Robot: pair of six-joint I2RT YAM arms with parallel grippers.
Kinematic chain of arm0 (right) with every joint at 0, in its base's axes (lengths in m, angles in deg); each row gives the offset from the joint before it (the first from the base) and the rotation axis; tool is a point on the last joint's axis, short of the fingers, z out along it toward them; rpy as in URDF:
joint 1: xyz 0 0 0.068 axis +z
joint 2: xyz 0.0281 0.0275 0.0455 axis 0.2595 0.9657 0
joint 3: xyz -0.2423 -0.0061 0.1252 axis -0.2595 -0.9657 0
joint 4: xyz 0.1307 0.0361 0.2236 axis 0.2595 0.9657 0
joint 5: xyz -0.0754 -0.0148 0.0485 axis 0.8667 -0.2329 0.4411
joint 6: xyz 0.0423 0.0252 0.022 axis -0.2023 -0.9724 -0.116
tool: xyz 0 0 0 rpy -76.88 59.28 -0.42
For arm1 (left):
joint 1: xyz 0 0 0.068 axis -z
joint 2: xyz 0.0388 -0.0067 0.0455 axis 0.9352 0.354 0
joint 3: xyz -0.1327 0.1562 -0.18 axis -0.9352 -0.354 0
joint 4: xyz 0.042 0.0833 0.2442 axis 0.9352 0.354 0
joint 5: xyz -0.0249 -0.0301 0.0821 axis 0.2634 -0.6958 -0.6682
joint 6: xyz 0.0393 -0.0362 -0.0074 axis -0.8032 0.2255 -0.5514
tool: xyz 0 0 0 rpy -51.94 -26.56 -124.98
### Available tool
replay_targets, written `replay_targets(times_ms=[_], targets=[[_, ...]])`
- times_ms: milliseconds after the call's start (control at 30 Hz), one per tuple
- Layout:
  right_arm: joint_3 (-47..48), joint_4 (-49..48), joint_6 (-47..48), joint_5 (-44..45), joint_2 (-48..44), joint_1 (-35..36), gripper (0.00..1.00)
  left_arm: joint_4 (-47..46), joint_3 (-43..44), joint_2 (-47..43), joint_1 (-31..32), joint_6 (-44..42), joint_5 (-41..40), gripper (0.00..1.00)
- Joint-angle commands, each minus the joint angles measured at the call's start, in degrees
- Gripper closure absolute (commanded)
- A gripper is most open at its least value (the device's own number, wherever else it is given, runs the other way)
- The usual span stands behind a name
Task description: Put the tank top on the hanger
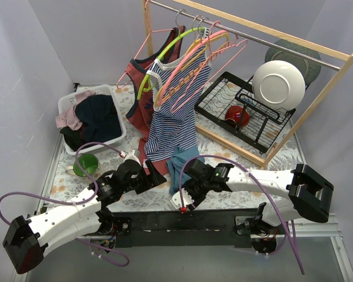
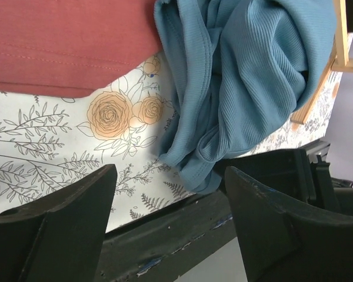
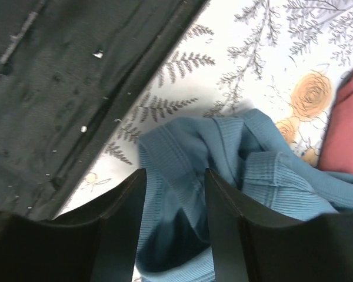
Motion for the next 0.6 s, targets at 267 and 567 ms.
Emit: replay_targets(times_ms=[267,567], targets=[[1.3,-1.44,-0.29,2.24,0.26,1.59,0.97,-6.85,-4.5,-1.16,0.13,-2.75,8.51,0.39],[2.54,14.3,-0.2,-4.18,-17.41,-14.22,0.99,-19.86,-7.05,5.77,0.13,-7.5,18.01,0.43]])
